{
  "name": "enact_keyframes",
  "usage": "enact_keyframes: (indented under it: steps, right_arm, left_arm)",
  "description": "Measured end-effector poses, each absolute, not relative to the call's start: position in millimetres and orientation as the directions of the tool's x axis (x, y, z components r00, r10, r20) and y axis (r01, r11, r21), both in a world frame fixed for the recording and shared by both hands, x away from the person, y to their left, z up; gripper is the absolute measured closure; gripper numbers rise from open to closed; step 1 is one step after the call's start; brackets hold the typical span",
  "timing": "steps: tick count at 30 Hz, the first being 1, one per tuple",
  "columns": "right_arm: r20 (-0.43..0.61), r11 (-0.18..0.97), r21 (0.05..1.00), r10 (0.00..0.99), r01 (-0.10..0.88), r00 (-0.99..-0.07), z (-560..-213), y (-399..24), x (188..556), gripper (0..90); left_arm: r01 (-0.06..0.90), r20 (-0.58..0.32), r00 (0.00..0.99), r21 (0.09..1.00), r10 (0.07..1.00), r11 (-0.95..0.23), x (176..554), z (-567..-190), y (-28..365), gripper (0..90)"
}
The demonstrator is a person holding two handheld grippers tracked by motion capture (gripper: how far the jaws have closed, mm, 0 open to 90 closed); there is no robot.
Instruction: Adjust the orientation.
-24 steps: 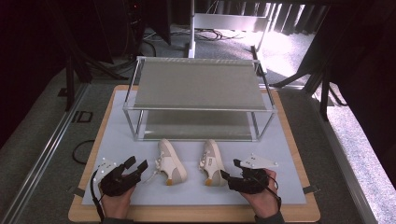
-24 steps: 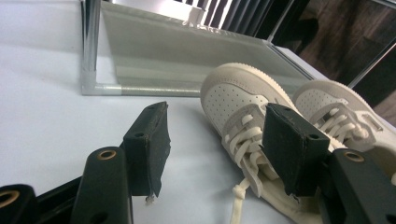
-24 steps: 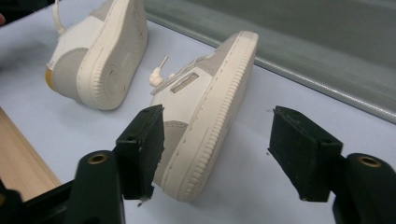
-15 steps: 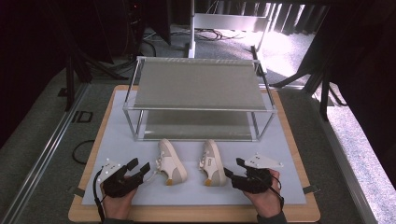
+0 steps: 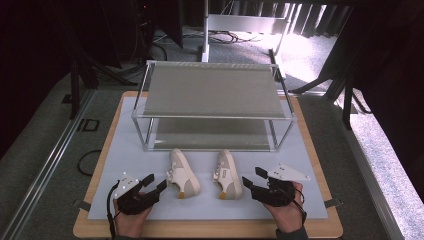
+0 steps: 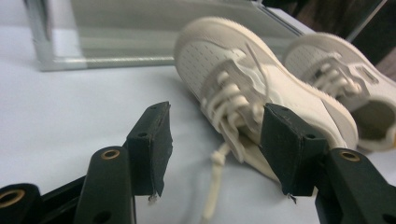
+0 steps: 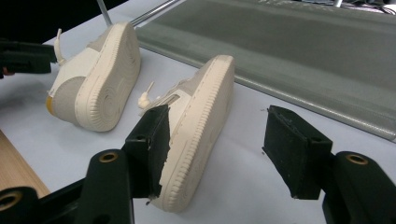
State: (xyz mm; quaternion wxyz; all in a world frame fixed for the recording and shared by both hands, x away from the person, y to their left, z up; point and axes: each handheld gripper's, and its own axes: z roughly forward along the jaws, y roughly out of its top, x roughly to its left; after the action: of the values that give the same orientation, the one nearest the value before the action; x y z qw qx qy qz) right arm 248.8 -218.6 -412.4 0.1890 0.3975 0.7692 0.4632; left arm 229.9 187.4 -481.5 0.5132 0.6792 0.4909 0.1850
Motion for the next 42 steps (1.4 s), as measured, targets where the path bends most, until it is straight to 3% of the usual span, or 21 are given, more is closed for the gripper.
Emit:
enact_keyframes:
  steps: [8, 22, 27, 31, 32, 34, 36, 38, 42]
  right_arm:
    - [0.1, 0.233, 0.869, 0.782, 0.437, -0.616, -411.5, -221.3, 249.0, 39.6]
    - [0.099, 0.219, 0.878, 0.787, 0.426, -0.609, -408.5, -226.2, 247.7, 40.0]
    - [0.097, 0.218, 0.881, 0.786, 0.42, -0.611, -407.8, -226.1, 247.2, 40.3]
    - [0.092, 0.219, 0.882, 0.788, 0.418, -0.608, -407.8, -226.6, 247.1, 40.3]
    - [0.091, 0.217, 0.883, 0.789, 0.415, -0.607, -407.8, -226.8, 246.9, 40.7]
    - [0.094, 0.215, 0.883, 0.789, 0.416, -0.607, -407.9, -227.0, 247.1, 40.8]
    - [0.088, 0.219, 0.884, 0.79, 0.412, -0.607, -407.6, -227.1, 246.6, 40.9]
    - [0.078, 0.225, 0.885, 0.792, 0.408, -0.606, -407.1, -227.3, 245.5, 41.0]
    - [0.078, 0.221, 0.886, 0.795, 0.407, -0.602, -407.3, -229.2, 245.9, 41.2]
  left_arm:
    - [0.513, -0.251, 0.471, 0.858, 0.846, -0.031, 236.9, -489.1, 177.6, 41.3]
    - [0.5, -0.28, 0.49, 0.866, 0.825, -0.003, 242.0, -487.4, 172.0, 41.2]
    - [0.493, -0.276, 0.498, 0.87, 0.822, -0.006, 245.8, -485.8, 167.8, 40.7]
    - [0.516, -0.21, 0.483, 0.852, 0.85, -0.082, 251.0, -487.5, 155.6, 41.5]
    - [0.518, -0.233, 0.482, 0.853, 0.845, -0.06, 252.5, -486.2, 154.5, 39.7]
    - [0.53, -0.264, 0.48, 0.847, 0.837, -0.037, 256.9, -484.1, 151.7, 40.3]
    - [0.557, -0.187, 0.431, 0.825, 0.883, -0.097, 261.3, -485.7, 142.9, 47.1]
    - [0.575, -0.177, 0.43, 0.809, 0.885, -0.118, 263.6, -487.2, 139.7, 46.6]
    - [0.547, -0.22, 0.439, 0.835, 0.871, -0.064, 262.4, -482.4, 142.9, 46.4]
